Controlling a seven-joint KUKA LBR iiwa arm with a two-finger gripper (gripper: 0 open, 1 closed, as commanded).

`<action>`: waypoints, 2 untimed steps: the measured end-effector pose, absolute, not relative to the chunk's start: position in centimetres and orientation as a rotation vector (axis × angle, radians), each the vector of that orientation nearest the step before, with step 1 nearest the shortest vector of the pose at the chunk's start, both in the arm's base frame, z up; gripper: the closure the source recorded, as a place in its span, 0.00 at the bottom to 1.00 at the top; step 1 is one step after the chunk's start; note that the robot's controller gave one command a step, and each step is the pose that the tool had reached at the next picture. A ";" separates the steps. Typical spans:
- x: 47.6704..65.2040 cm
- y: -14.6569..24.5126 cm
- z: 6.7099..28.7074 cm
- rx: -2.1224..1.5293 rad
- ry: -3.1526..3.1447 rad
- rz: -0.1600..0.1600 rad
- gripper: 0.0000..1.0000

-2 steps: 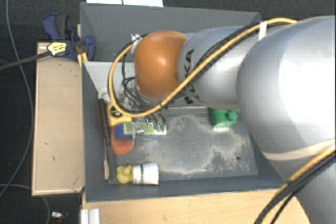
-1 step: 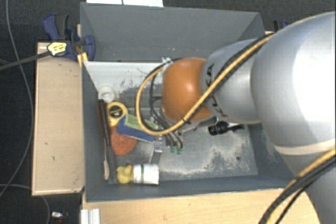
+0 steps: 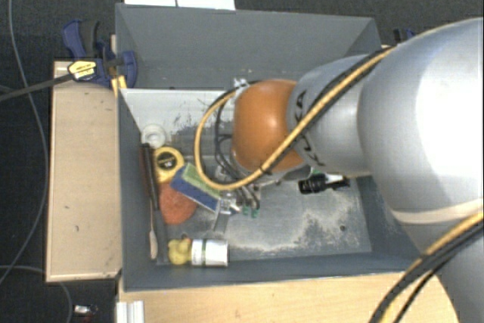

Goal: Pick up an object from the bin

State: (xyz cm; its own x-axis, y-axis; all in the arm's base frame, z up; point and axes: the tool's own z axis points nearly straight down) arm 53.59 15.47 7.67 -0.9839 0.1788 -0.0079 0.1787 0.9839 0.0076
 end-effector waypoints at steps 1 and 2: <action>49.6 17.7 7.2 0.512 3.090 0.008 1.00; 49.6 17.6 7.2 0.517 3.090 0.008 1.00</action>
Offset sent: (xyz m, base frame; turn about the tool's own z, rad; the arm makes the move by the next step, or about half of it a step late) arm 0.0000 0.0000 0.0000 0.0000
